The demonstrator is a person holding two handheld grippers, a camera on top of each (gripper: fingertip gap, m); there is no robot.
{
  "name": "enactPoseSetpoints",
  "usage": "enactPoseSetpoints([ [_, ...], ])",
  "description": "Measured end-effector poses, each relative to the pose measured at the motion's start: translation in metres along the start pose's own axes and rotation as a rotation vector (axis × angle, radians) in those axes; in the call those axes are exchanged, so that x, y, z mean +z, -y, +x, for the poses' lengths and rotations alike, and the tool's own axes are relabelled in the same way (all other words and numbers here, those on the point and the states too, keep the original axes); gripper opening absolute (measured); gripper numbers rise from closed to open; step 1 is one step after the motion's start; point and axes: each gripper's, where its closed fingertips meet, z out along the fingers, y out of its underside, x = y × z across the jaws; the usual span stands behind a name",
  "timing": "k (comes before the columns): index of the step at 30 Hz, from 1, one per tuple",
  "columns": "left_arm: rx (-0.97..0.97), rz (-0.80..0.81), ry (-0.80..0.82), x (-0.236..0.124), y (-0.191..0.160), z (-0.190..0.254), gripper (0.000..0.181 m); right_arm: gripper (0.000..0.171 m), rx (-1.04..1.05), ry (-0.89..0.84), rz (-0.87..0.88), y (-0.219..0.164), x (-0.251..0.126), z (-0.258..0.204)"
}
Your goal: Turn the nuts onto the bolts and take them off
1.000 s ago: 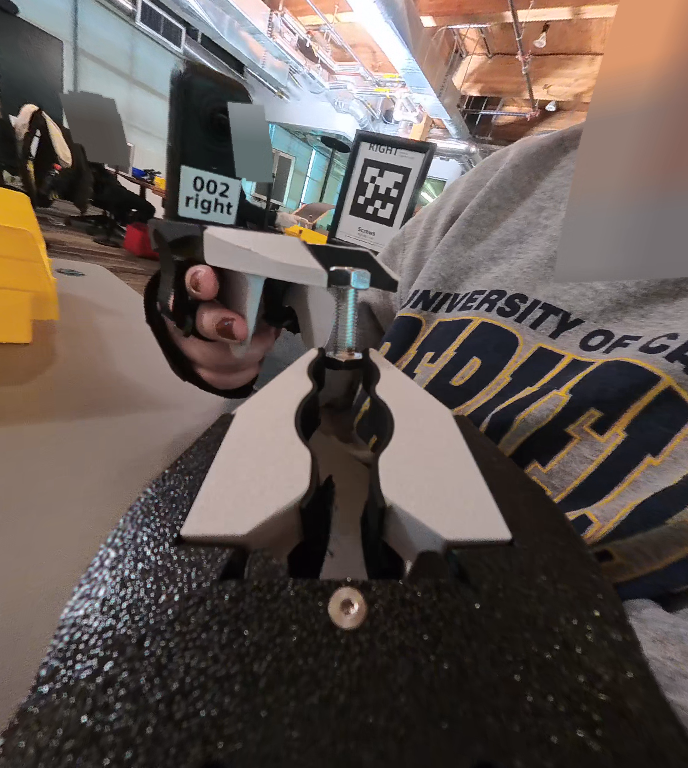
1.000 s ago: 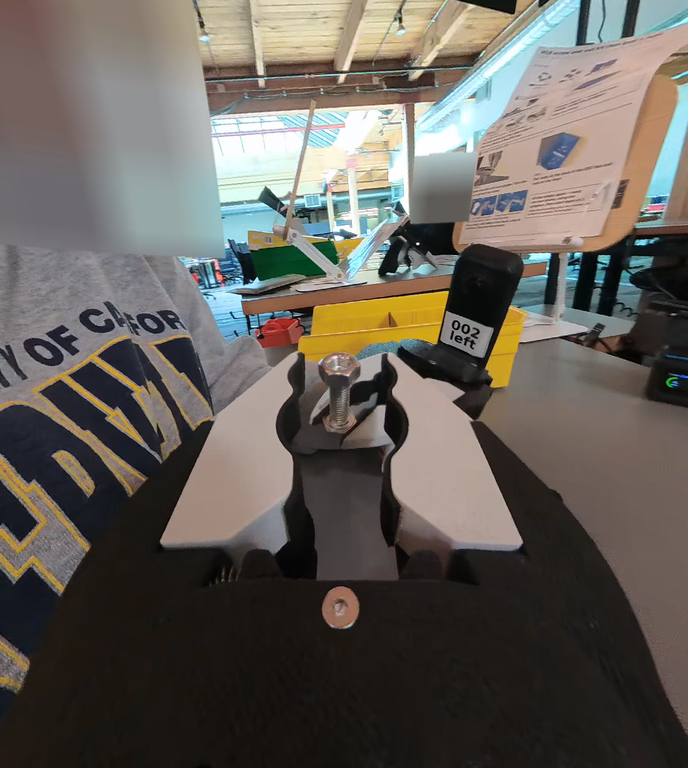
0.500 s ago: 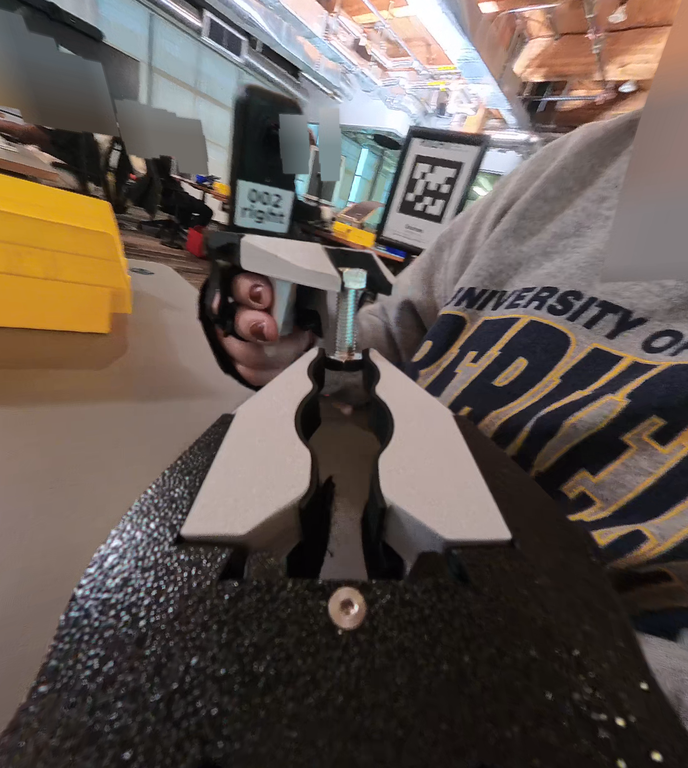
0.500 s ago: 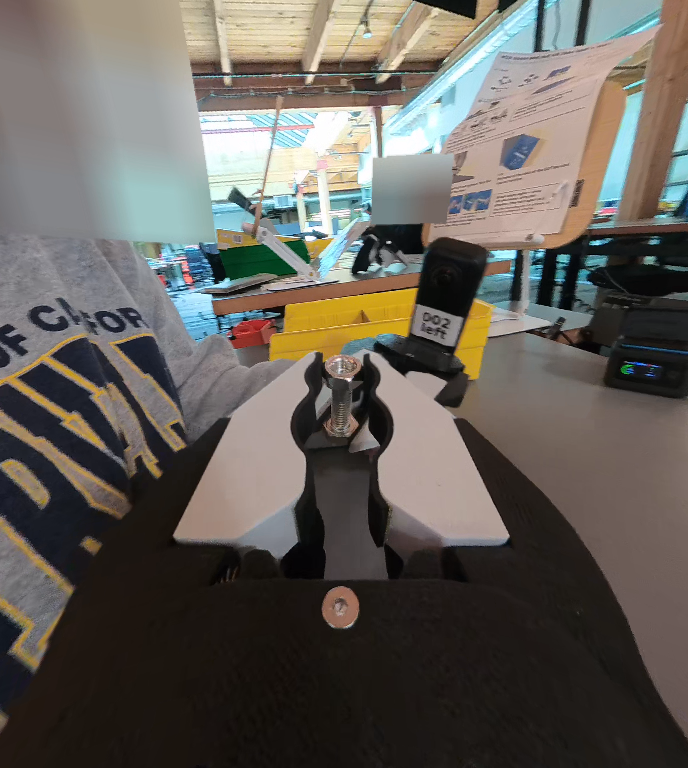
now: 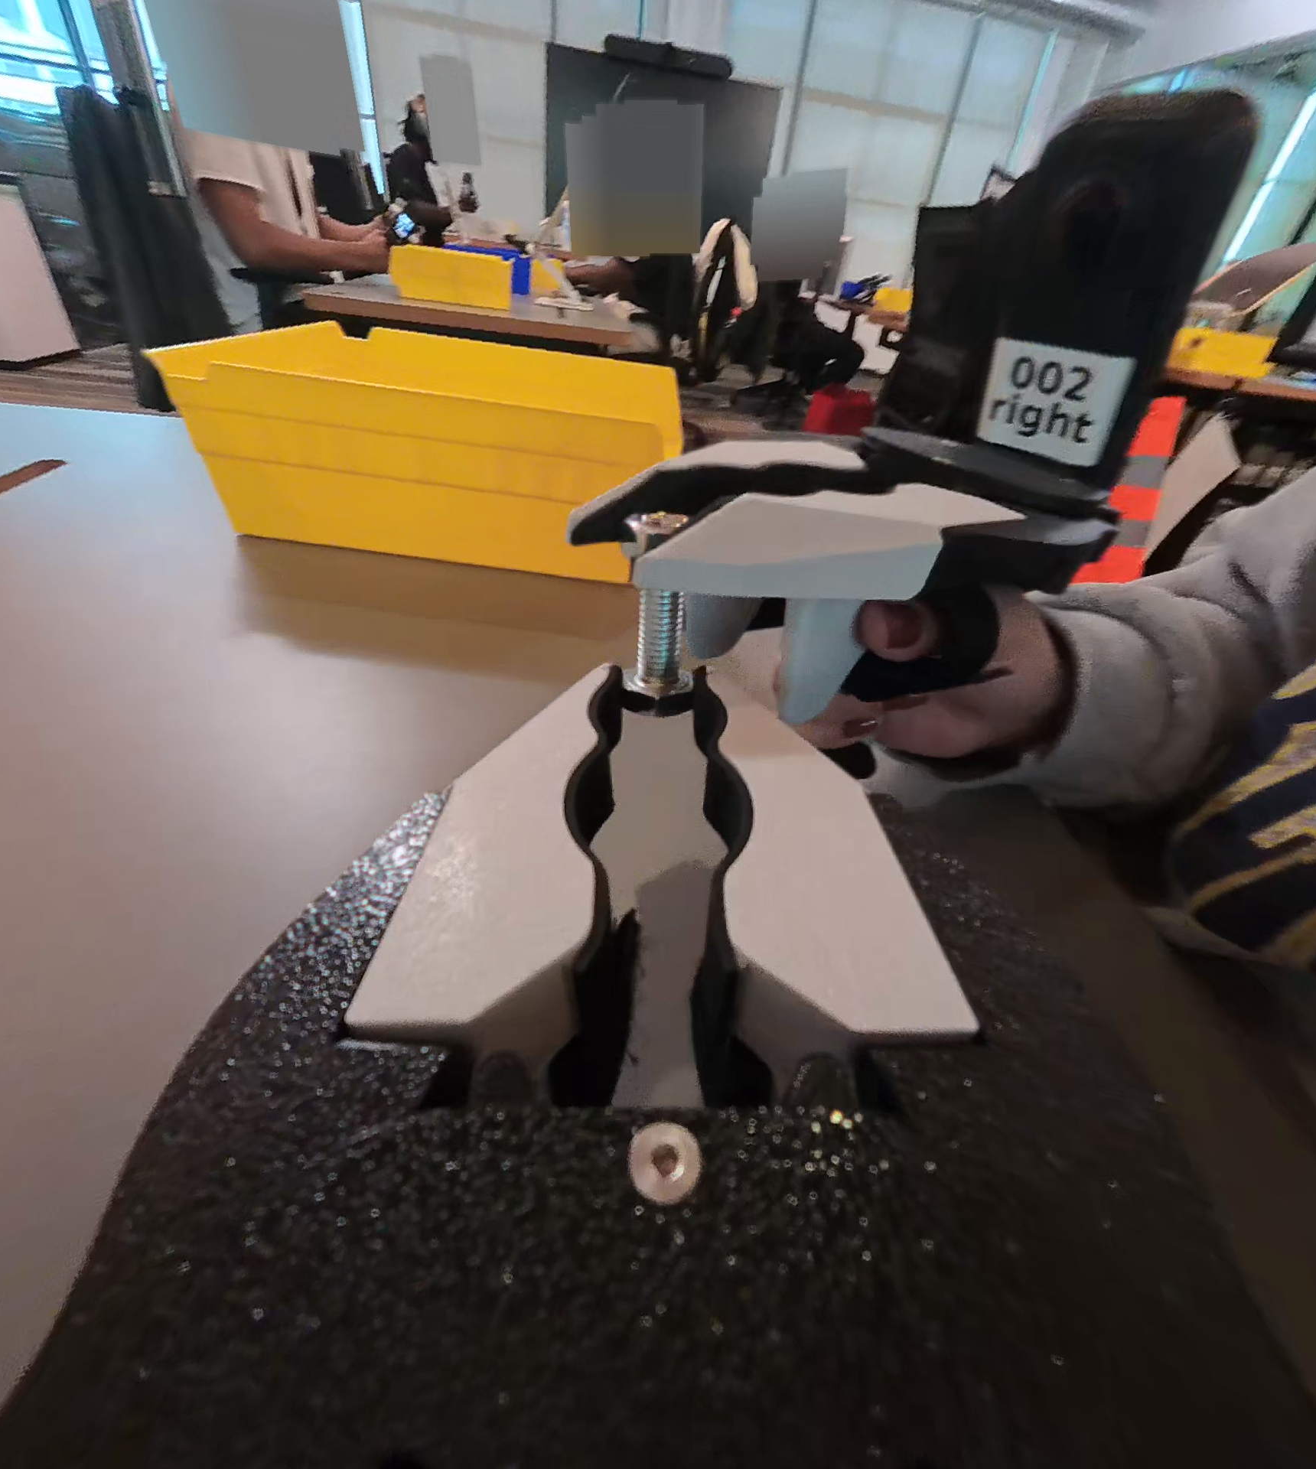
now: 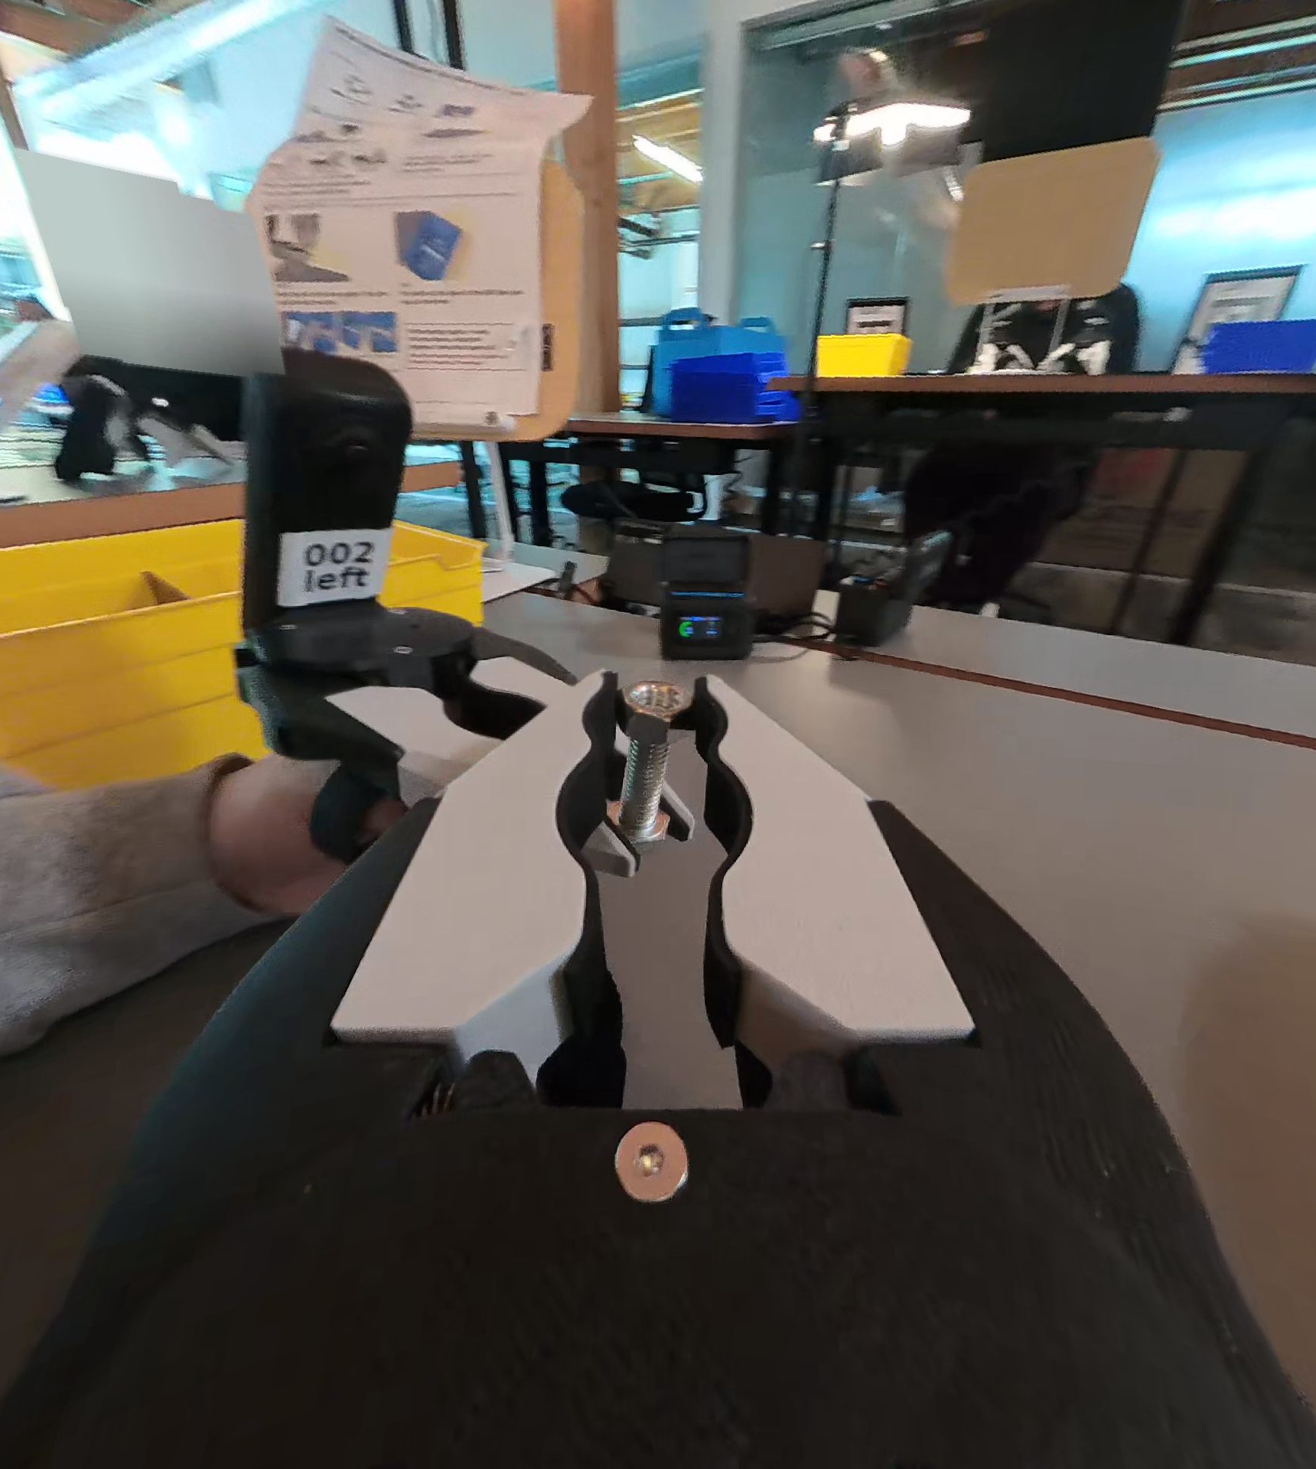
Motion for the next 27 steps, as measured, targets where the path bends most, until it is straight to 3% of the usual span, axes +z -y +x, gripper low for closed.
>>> enactPoseSetpoints([
  [6,0.037,-0.066,0.080,0.003,-0.008,-0.009,0.016,0.018,-0.080,-0.152,-0.035,-0.008,0.004,0.006],
  [14,0.057,-0.121,0.115,0.005,-0.015,-0.013,0.015,0.018,-0.057,-0.160,-0.052,-0.016,0.003,0.010],
  [18,-0.007,-0.116,0.013,0.002,-0.017,-0.005,0.015,0.040,-0.119,0.075,0.053,-0.005,-0.004,-0.013],
  [21,-0.036,-0.151,-0.112,0.000,-0.022,0.011,0.016,0.043,-0.105,0.239,0.094,-0.002,-0.018,-0.019],
  [27,0.003,-0.229,-0.192,0.003,-0.034,0.026,0.016,0.047,0.013,0.485,0.064,-0.009,-0.031,-0.028],
])
